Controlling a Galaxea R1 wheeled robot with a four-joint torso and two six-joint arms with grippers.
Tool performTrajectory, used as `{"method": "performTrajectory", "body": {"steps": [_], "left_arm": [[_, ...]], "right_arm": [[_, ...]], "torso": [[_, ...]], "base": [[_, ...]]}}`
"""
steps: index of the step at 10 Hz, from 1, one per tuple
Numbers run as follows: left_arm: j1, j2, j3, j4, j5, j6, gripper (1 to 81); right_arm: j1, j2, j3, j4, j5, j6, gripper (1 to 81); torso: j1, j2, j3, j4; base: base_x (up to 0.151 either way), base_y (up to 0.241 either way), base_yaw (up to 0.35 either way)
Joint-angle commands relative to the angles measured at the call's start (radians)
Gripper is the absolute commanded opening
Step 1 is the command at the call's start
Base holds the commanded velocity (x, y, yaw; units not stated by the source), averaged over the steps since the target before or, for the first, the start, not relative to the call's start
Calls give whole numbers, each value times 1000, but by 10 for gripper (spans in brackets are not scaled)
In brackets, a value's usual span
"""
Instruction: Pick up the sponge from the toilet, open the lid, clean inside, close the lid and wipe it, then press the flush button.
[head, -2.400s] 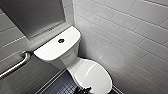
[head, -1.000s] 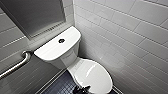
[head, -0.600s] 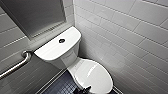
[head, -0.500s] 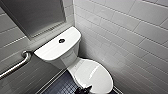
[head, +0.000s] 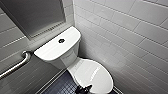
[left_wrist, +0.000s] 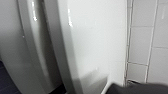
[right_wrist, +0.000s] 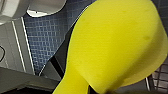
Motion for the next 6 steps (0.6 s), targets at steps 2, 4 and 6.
{"method": "performTrajectory", "body": {"steps": [2,4,6], "left_arm": [[-98,-93,203,-6,-20,-15,811],[-98,-126,243,-5,-43,-68,811],[-98,-133,244,35,-52,-125,811]], "right_arm": [[-9,-42,20,-24,-48,2,10],[-9,-34,17,-29,-48,2,10],[-4,-29,17,-32,-49,0,10]], "torso": [[0,0,0,0],[1,0,0,0],[1,0,0,0]], "base": [[0,0,0],[0,0,0],[0,0,0]]}}
